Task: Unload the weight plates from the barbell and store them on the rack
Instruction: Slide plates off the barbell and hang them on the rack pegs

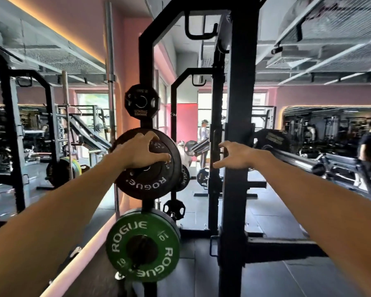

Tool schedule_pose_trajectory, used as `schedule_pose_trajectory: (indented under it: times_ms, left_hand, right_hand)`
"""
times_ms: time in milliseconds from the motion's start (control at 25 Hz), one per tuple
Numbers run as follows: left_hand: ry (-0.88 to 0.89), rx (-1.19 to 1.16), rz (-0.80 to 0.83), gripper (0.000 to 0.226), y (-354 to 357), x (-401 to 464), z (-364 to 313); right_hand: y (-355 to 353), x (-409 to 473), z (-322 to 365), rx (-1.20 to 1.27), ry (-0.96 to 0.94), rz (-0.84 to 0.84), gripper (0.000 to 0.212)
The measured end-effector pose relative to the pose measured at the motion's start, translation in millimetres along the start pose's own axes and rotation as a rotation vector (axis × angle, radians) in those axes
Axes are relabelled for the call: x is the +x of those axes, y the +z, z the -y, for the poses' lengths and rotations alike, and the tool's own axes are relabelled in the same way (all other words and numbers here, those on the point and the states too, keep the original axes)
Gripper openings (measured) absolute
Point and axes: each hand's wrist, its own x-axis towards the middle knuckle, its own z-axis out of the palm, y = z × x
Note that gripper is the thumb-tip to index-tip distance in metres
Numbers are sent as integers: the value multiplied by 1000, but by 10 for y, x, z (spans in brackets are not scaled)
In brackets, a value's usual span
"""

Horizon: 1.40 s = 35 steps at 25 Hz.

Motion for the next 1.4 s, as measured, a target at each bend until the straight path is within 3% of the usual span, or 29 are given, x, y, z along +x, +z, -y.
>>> schedule_pose_trajectory:
  times_ms: [240, 520, 680, 1080, 1400]
  left_hand:
    - [93, -54, 59, 89, 393, 240, -944]
    - [64, -29, 65, 96, 1062, 635, -2162]
    - [48, -30, 45, 83, 1465, 840, -2724]
    - [2, 23, -1, 69, 2100, 1738, -3049]
    - [4, -54, -7, 70, 2873, 2991, -2835]
  right_hand:
    - [-431, -352, -902, -56, 116, -45, 90]
    - [-968, -630, -2296, -69, 158, -46, 86]
    - [-1133, -636, -3022, -62, 150, -39, 75]
    - [-928, -38, -4077, -20, 191, -33, 70]
    - [-616, 1231, -4699, -16, 218, -52, 67]
